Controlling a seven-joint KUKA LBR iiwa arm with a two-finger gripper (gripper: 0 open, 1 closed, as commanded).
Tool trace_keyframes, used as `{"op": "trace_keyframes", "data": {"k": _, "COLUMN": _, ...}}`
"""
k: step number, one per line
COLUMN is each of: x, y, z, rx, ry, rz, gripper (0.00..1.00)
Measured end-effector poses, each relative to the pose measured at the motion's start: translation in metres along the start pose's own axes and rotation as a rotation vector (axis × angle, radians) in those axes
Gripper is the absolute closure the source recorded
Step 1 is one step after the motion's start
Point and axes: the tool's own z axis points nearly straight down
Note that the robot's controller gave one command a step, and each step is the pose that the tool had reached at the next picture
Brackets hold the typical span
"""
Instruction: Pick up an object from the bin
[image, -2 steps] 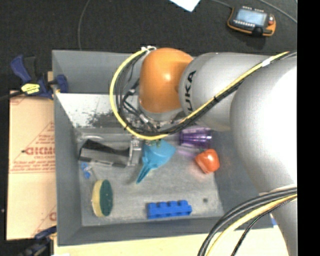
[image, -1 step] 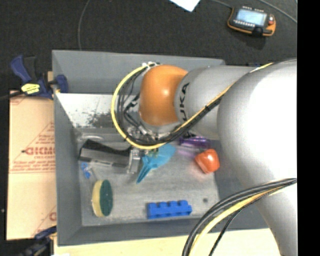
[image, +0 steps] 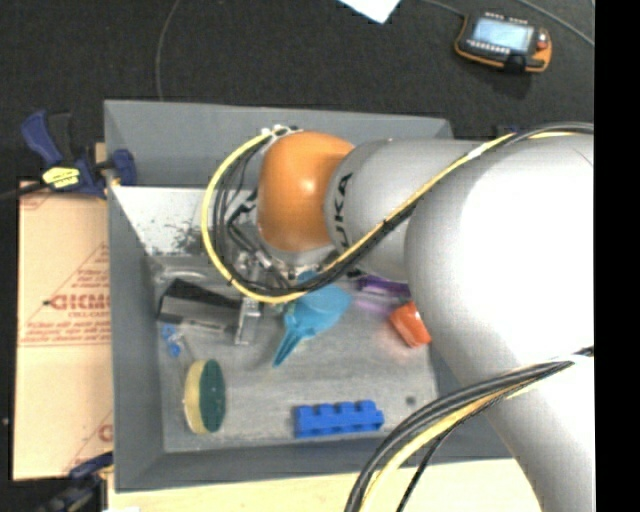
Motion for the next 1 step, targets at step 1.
{"op": "trace_keyframes", "data": {"k": 1, "x": 0.0, "y": -0.0095, "z": 0.006, "rx": 0.0, "ry": -0.001, "rz": -0.013, "gripper": 1.0}}
